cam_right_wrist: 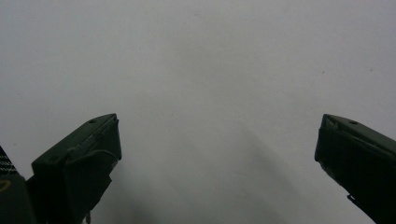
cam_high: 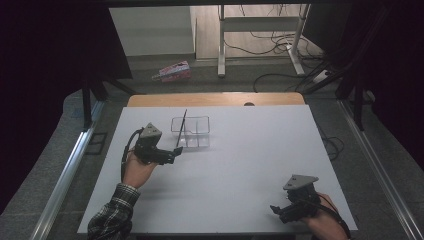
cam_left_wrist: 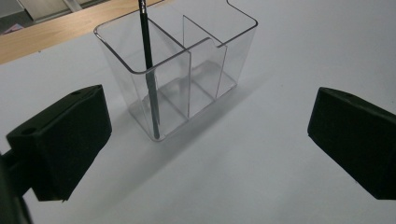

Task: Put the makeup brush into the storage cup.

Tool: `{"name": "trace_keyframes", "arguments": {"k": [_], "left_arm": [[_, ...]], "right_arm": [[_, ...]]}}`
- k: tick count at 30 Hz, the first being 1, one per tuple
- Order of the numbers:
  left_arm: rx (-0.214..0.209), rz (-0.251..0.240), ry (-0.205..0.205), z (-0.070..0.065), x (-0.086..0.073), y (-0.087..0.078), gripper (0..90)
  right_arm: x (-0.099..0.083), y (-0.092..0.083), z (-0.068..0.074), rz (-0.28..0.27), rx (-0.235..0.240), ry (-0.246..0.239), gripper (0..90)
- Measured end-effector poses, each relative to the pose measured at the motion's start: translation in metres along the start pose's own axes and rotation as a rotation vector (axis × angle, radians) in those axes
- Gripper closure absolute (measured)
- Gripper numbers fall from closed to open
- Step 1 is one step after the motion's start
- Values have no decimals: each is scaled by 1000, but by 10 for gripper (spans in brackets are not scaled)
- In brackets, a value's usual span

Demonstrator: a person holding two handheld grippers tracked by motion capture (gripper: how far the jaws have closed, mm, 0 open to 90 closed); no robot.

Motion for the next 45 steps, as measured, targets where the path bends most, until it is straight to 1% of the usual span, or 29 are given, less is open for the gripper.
{"name": "trace_keyframes", "arguments": {"k": [3, 8, 11, 17, 23, 25, 29, 34, 41, 45], "left_arm": [[-2, 0, 4, -1, -1, -3, 3], [-19, -14, -16, -2, -4, -6, 4], [-23, -17, -23, -2, -7, -8, 7], [-28, -12, -22, -6, -13, -11, 9], [-17, -8, -4, -10, -21, -17, 9], [-16, -10, -7, -10, -23, -19, 9], [-16, -13, -14, -11, -27, -23, 9], [-22, -8, -15, -15, -31, -24, 11], [-34, -4, 2, -21, -34, -28, 10], [-37, -3, -7, -23, -38, -32, 10]], "right_arm": [[0, 0, 0, -1, 0, 0, 2], [0, 0, 0, -3, -2, 0, 0], [0, -1, -1, -7, -4, 3, 0], [1, -2, -2, -19, -12, 19, 0], [4, -6, -6, -65, -23, 54, 0], [4, -7, -7, -77, -24, 66, 0], [4, -8, -8, -84, -24, 75, 0], [4, -8, -9, -88, -25, 78, 0], [4, -9, -9, -90, -25, 79, 0], [5, -9, -9, -91, -24, 78, 0]]}}
Point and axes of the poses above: each handheld gripper's, and its own axes: y roughly forward along the jaws, x roughly out of its top, z roughly to its left, the point moved 5 cm from there along y, roughly forward along the jaws, and after that the axes turned 1 degree about x, right-handed, at the moved point
